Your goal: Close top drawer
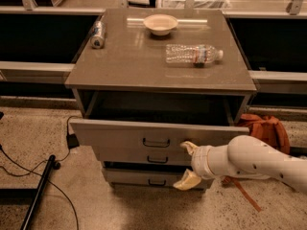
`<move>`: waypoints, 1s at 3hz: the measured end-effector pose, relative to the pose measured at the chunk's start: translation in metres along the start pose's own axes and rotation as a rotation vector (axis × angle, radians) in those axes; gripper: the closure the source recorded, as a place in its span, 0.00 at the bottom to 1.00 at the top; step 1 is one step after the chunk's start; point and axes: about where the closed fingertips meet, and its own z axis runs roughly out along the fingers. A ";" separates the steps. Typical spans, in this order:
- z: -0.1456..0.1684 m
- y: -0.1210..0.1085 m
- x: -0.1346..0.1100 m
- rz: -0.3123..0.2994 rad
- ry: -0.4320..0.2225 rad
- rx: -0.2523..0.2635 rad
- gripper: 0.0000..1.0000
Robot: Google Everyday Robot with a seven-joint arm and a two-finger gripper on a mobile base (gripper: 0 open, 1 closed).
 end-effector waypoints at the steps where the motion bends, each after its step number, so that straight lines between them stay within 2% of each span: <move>1: 0.009 -0.021 -0.001 -0.013 -0.018 0.024 0.43; 2: 0.017 -0.040 -0.004 -0.030 -0.036 0.041 0.67; 3: 0.025 -0.066 -0.004 -0.044 -0.057 0.085 0.81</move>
Offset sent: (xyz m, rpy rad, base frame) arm 0.0736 0.0041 0.0015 0.0365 -0.0982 0.0069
